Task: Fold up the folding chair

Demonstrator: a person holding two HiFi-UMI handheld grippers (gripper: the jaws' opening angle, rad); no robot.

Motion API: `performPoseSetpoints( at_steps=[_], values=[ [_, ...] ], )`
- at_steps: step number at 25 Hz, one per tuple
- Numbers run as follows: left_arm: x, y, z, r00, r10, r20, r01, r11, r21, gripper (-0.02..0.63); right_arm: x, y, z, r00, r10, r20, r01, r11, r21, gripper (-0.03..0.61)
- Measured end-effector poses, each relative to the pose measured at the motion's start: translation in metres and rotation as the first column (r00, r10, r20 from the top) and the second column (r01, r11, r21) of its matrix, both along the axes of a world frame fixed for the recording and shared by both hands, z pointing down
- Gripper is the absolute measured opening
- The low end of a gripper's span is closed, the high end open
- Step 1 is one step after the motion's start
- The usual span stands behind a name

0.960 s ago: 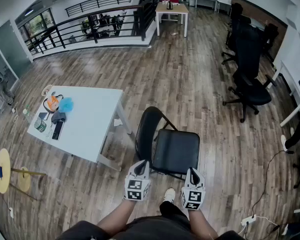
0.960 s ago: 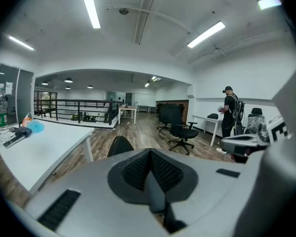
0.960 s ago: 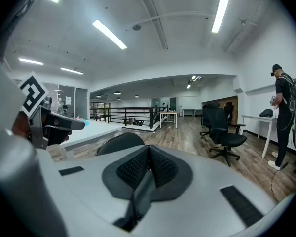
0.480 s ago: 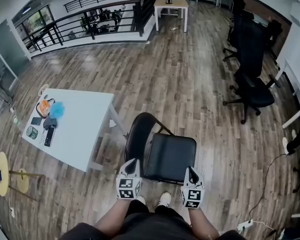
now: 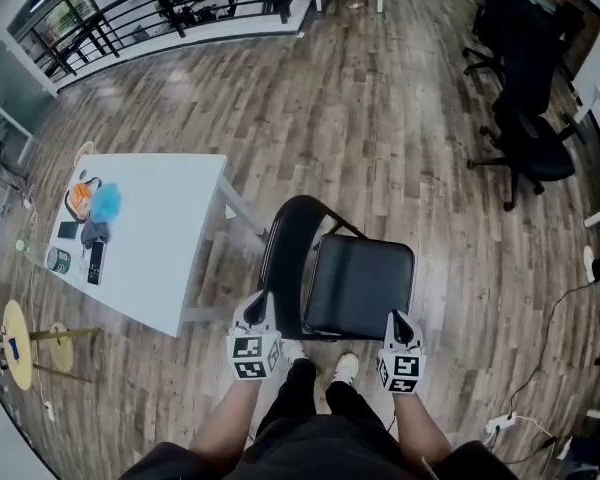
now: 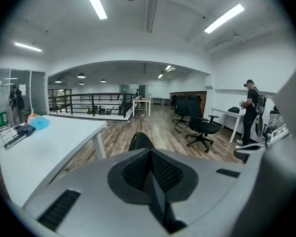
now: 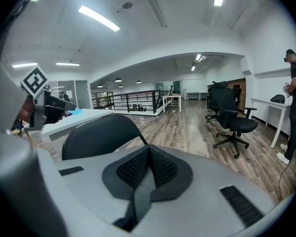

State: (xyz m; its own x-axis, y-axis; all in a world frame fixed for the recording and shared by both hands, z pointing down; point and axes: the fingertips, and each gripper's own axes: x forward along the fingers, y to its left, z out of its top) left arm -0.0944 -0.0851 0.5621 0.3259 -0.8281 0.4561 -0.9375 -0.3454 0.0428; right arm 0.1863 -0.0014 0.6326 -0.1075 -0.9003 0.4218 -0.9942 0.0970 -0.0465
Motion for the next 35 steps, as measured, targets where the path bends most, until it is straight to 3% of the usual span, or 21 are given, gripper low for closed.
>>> performPoseSetpoints(
  at_steps=[6, 10, 11, 13, 16, 21, 25, 30, 35],
  values=[
    [-0.024, -0.022, 0.043, 0.990, -0.099, 0.102, 0.108, 0.991, -0.084, 0.007, 0.027, -0.020, 0.082, 1.000, 0.013, 0.005, -0.013, 0.993, -0.116, 0.014],
    [-0.039, -0.029, 0.070, 0.986, -0.099, 0.133, 0.119, 0.981, -0.155, 0.171, 0.044, -0.018, 0.148, 0.998, 0.041, 0.051, -0.027, 0.969, -0.245, 0.015],
    [-0.040, -0.030, 0.077, 0.987, -0.097, 0.129, 0.119, 0.977, -0.176, 0.215, 0.046, -0.016, 0.166, 0.996, 0.042, 0.082, -0.017, 0.958, -0.285, 0.036],
    [-0.037, -0.029, 0.089, 0.989, -0.085, 0.122, 0.110, 0.970, -0.218, 0.266, 0.051, -0.007, 0.201, 0.986, 0.058, 0.157, 0.003, 0.932, -0.362, 0.212],
    [-0.032, -0.029, 0.105, 0.991, -0.060, 0.118, 0.090, 0.958, -0.273, 0.322, 0.065, 0.009, 0.246, 0.972, 0.118, 0.204, -0.013, 0.891, -0.455, 0.269],
    [-0.020, -0.023, 0.134, 0.997, -0.024, 0.079, 0.052, 0.928, -0.368, 0.344, 0.093, 0.033, 0.321, 0.958, 0.182, 0.224, -0.024, 0.825, -0.565, 0.302],
    [-0.011, -0.017, 0.152, 0.995, 0.003, 0.099, 0.035, 0.926, -0.375, 0.342, 0.115, 0.051, 0.374, 0.933, 0.237, 0.271, -0.018, 0.782, -0.623, 0.318],
    [-0.012, -0.021, 0.163, 0.996, -0.005, 0.089, 0.038, 0.927, -0.374, 0.342, 0.118, 0.058, 0.420, 0.875, 0.263, 0.406, 0.056, 0.778, -0.625, 0.345],
    [-0.007, -0.025, 0.180, 0.996, 0.025, 0.090, 0.011, 0.925, -0.379, 0.341, 0.115, 0.054, 0.451, 0.794, 0.286, 0.537, 0.125, 0.787, -0.604, 0.365]
  ],
)
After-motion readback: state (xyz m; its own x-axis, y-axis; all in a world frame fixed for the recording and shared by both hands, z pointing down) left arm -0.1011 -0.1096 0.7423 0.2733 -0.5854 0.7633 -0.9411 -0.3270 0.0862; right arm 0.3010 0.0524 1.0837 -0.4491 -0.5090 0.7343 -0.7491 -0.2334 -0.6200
